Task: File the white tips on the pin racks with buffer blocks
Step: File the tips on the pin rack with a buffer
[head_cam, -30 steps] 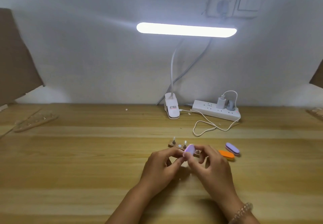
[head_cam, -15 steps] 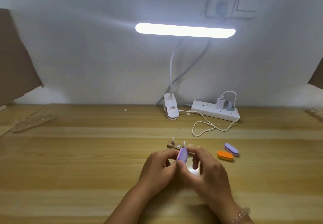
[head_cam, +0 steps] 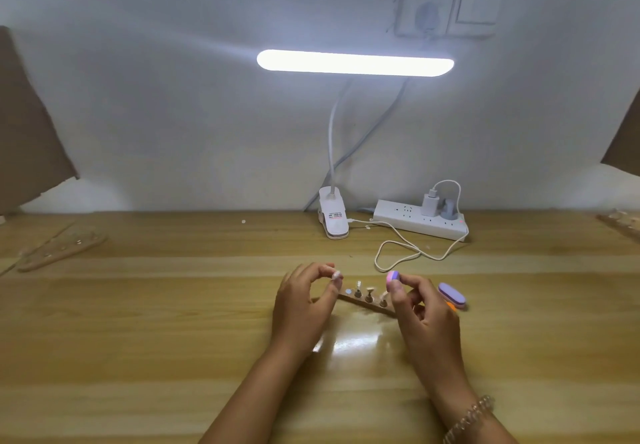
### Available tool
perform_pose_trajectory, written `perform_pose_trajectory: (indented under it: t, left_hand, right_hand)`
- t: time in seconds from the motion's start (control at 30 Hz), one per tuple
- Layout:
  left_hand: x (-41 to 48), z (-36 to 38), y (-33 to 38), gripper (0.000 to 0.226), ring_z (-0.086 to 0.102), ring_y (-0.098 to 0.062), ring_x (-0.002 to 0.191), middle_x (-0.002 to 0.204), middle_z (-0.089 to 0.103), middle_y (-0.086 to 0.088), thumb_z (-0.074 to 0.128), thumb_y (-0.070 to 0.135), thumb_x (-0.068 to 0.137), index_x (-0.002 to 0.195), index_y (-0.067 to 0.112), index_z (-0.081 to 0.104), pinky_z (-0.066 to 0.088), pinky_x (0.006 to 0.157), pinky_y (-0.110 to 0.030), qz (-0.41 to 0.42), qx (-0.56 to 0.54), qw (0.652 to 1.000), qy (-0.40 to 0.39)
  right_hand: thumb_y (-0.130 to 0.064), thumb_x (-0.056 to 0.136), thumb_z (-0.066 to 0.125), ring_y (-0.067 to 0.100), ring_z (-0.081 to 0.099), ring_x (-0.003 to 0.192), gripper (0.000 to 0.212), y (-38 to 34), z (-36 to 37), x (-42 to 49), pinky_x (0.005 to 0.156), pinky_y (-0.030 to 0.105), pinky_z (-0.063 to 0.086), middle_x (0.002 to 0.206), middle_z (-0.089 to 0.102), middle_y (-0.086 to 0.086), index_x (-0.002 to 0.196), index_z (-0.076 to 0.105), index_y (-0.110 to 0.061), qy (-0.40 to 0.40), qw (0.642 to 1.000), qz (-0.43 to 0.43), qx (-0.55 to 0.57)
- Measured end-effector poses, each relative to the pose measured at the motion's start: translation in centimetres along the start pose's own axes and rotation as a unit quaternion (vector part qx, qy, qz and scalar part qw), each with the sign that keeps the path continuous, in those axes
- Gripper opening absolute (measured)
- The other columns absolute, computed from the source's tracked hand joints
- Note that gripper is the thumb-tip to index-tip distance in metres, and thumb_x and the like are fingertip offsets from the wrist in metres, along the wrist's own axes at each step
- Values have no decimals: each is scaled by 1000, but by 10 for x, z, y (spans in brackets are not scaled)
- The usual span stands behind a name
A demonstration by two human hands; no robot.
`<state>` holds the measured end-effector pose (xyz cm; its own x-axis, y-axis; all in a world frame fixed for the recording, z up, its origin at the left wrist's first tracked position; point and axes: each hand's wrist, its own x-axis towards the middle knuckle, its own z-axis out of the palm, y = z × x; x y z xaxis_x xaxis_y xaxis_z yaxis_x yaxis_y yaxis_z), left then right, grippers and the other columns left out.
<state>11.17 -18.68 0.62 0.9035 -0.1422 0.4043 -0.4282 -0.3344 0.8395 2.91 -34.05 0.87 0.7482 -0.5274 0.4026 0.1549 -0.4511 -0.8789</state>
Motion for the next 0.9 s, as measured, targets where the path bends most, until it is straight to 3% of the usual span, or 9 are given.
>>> perform_pose_trajectory:
  t: [0.07,0.13,0.33,0.67,0.77,0.9]
  left_hand:
    - [5,6,-4,5,56,-11,110,109,64,14,75,24,86,85,25,71,49,88,-41,-8,28,999,15]
    - [10,12,-5,5,53,-14,116,119,60,12,76,30,84,84,29,71,42,94,-35,-6,81,997,17]
    - [15,23,-12,6,37,-8,127,136,46,21,71,45,82,84,41,67,14,95,-23,13,194,981,-7]
    - [13,21,-9,16,37,-9,129,137,46,18,68,42,84,99,39,65,15,99,-25,47,233,971,-30]
    - [8,20,-5,28,37,-10,130,139,43,15,66,41,83,110,40,62,15,107,-30,88,241,966,-32]
    - [1,21,3,22,37,-19,134,145,43,5,66,38,82,103,33,66,14,112,-39,158,283,945,-41]
  right_hand:
    - [-61,88,56,8,57,61,28,1,-1,1,56,18,40,68,65,2,86,64,-34,0,1000,10,-2]
    - [-60,86,52,6,59,63,30,3,0,2,57,20,42,70,66,-1,85,65,-34,1,1000,21,-3]
    - [-63,82,48,5,58,63,36,8,3,6,59,19,42,71,66,-6,82,65,-32,0,999,34,-4]
    - [-65,80,47,8,60,66,40,6,2,3,66,33,49,72,67,2,85,65,-30,-19,999,37,-17]
    - [-67,79,47,8,61,66,42,5,2,2,67,35,50,73,68,2,85,65,-30,-21,999,40,-18]
    - [-67,78,46,8,60,65,42,3,1,2,66,33,49,72,68,2,85,66,-30,-19,999,42,-18]
